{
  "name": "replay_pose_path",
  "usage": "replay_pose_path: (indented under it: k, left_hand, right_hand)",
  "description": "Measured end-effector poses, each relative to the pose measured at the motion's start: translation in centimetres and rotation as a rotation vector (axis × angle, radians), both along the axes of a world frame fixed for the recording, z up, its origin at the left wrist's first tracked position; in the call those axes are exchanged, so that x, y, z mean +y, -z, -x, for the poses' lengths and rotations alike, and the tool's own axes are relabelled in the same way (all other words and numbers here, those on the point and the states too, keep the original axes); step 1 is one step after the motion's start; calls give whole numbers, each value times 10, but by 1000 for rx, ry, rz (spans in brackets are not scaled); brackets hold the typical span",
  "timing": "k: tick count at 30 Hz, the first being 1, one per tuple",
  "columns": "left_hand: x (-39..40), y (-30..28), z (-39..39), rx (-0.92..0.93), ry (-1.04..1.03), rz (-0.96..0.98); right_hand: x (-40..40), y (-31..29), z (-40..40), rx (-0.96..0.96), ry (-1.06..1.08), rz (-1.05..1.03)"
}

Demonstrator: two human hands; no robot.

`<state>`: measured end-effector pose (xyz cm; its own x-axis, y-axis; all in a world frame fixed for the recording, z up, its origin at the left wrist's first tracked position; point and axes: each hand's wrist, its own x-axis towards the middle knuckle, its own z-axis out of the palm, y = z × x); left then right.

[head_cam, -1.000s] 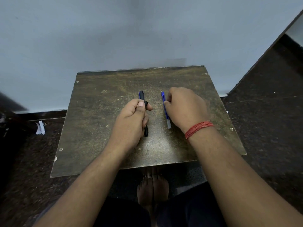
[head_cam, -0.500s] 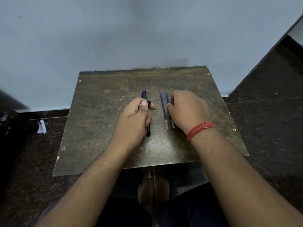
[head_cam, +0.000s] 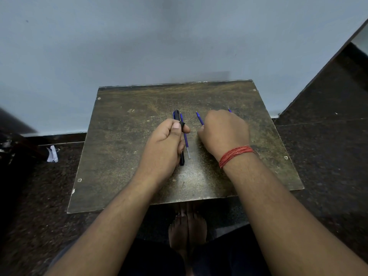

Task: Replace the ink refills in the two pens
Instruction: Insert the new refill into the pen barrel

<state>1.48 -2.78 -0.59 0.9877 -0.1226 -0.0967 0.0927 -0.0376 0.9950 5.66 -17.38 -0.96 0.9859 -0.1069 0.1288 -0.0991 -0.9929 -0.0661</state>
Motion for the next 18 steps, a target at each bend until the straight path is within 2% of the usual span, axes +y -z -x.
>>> replay_pose_path:
  k: [4, 9, 12, 15, 18]
  left_hand:
    - [-1, 0, 0, 1, -24, 14]
    - [-3, -1, -2, 25, -50, -1]
    - [-2, -2, -3, 11, -52, 22]
    - [-1, 0, -2, -4, -38, 24]
    - [0, 3, -1, -25, -32, -7]
  right_hand:
    - [3, -13, 2, -15, -5, -162]
    - [14, -26, 14, 2, 11, -652]
    - [17, -26, 15, 10, 27, -862]
    - [18, -28, 14, -25, 37, -1019]
    - [18, -28, 15, -11, 27, -1059]
